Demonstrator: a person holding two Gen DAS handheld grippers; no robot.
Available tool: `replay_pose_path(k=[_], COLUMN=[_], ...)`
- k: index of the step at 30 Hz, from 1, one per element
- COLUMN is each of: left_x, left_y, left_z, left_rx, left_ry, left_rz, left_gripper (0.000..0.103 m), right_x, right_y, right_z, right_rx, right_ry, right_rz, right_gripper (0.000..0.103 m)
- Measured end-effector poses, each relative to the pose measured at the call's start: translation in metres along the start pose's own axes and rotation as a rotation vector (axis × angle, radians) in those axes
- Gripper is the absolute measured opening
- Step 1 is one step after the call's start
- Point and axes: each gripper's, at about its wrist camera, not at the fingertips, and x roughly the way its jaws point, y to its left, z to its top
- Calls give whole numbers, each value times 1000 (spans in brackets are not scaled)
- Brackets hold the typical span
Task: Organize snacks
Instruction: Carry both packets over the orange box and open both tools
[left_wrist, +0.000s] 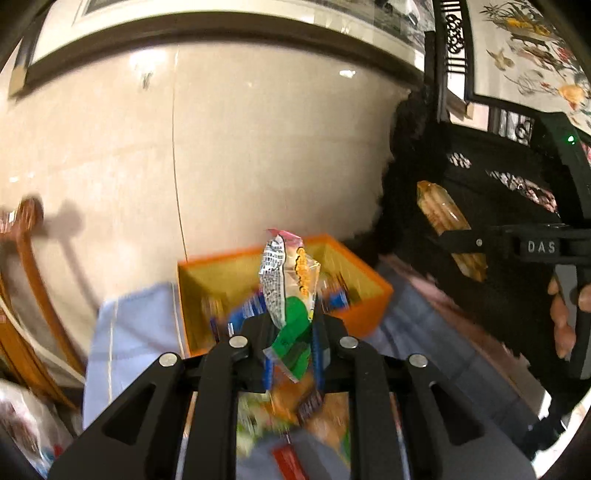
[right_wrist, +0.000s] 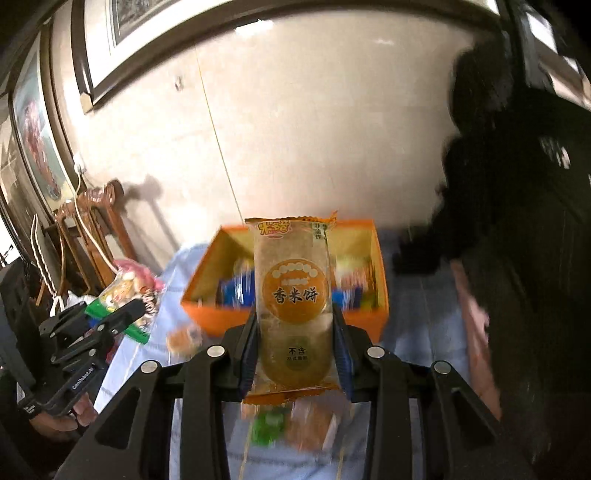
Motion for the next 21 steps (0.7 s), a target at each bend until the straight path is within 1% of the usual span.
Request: replay_pose_path(k=[4,5,8,9,10,11,12,13,14,17,19,21], left_x=[30,35,65,75,81,95,102,106,111,103,93,77], left_y=[7,8,17,20,23,29,32,36,40,42,42,45], left_z=[43,49,74,79,81,82,82,80,75,57,39,15], left_rx=[5,8,8,2,-7,-35,-54,-67,-77,-61,-39,-66], left_ry=[-27,-30,-27,-23,-15,11,19,29,62,69,92,126], left_rz=[23,34,88,108,121,152,194,214,210,199,210,189], left_gripper=[15,15,16,20,49,92,99,98,98,98,98,98], right_x=[20,25,47,58,72,85,100,107,113,111,108,106], right_y=[-3,-5,-11,-13,-17,-18,-21,-21,-23,-25,-28,-27], right_z=[44,52,80,89,95,96,96,94,89,68,47,27], right_rx=[-8,-8,-1,4,8,10,6,-1,-20,-36,-37,-35], right_ry=[-21,-23,-30,-29,-12,25,74,99,120,131,164,198], right_rz=[-13,-17,-31,-33,-23,-26,-67,-105,-128,-128,-122,-122], right_gripper=[36,36,36,36,38,59,70,76,76,76,76,76])
